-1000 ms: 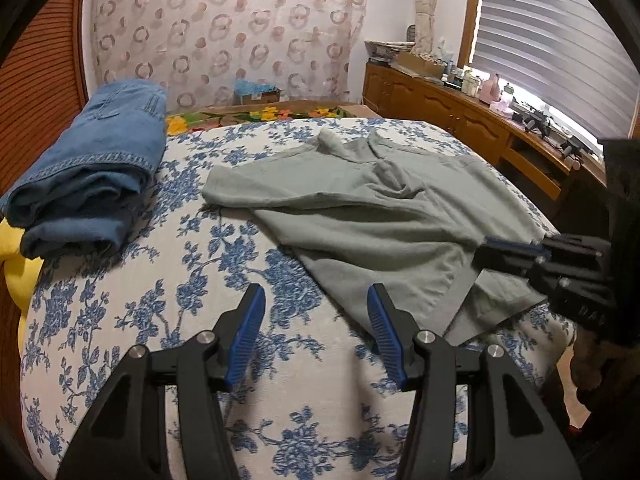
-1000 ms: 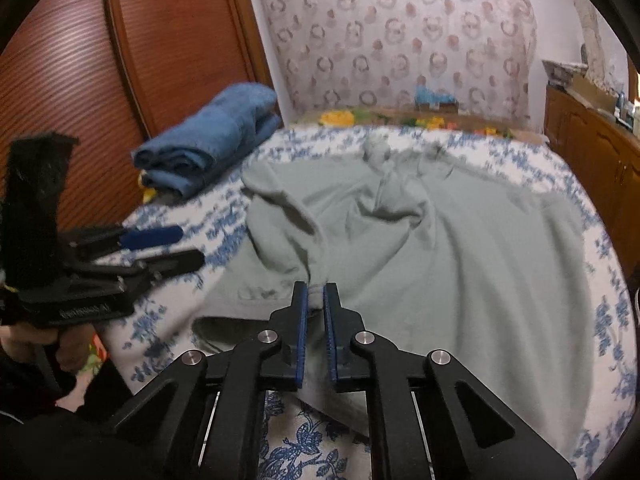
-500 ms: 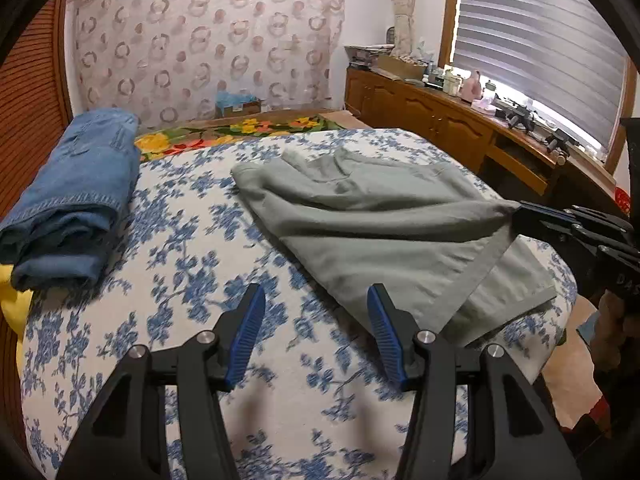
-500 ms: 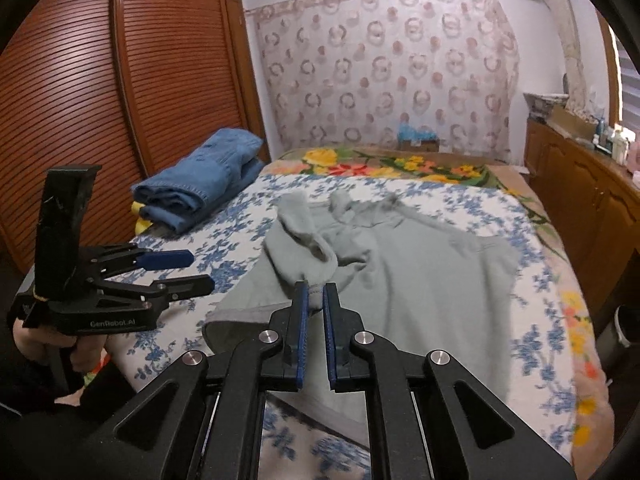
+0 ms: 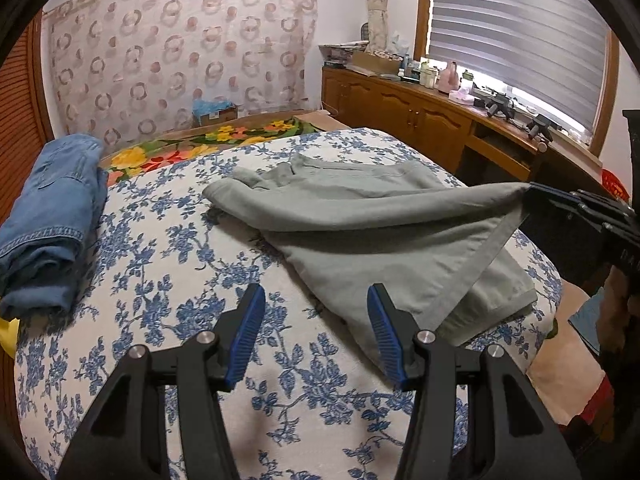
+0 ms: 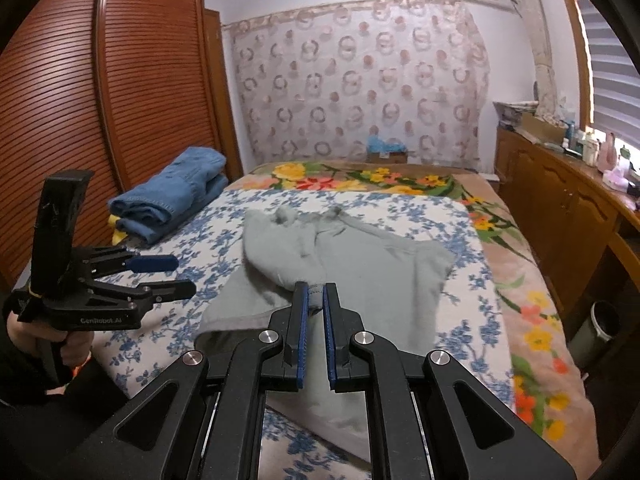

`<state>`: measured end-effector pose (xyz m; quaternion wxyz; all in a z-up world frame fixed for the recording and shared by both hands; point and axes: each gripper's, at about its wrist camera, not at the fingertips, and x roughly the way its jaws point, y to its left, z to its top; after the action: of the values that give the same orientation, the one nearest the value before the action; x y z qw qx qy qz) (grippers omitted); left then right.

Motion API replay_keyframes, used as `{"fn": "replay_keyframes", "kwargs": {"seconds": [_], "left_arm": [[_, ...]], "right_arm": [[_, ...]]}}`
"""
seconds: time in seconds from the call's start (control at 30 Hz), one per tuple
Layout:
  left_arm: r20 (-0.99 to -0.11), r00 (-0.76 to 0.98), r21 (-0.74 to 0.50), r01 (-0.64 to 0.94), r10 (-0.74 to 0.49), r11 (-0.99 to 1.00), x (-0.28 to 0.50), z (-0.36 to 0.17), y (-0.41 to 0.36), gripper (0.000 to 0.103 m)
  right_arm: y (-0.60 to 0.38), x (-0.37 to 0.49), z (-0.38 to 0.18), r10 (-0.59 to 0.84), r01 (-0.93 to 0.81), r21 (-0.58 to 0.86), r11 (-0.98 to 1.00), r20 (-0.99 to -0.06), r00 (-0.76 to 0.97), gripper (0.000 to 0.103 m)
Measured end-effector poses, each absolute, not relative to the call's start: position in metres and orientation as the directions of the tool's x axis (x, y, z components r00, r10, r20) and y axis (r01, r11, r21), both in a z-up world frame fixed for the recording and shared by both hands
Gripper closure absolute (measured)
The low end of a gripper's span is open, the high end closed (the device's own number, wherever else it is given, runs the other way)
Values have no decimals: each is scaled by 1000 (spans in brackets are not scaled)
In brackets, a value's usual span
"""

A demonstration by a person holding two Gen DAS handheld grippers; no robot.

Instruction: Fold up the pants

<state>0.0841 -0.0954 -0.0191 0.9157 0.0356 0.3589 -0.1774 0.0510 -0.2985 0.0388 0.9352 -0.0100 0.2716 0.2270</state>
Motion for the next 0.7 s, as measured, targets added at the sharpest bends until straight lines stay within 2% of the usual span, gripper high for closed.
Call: {"fn": "replay_keyframes", "kwargs": {"seconds": [0.4,0.7], "left_arm": [[-675,669,-53,377,-311,925,82,-19,-111,51],[-686,655,-55,388,-317,920,82,-24,-119,51]], "right_arm": [[-323,34,37,383,-398,92,913,-531,756,98],[-336,24,16,352,-366,100,925,-585,730,98]]}}
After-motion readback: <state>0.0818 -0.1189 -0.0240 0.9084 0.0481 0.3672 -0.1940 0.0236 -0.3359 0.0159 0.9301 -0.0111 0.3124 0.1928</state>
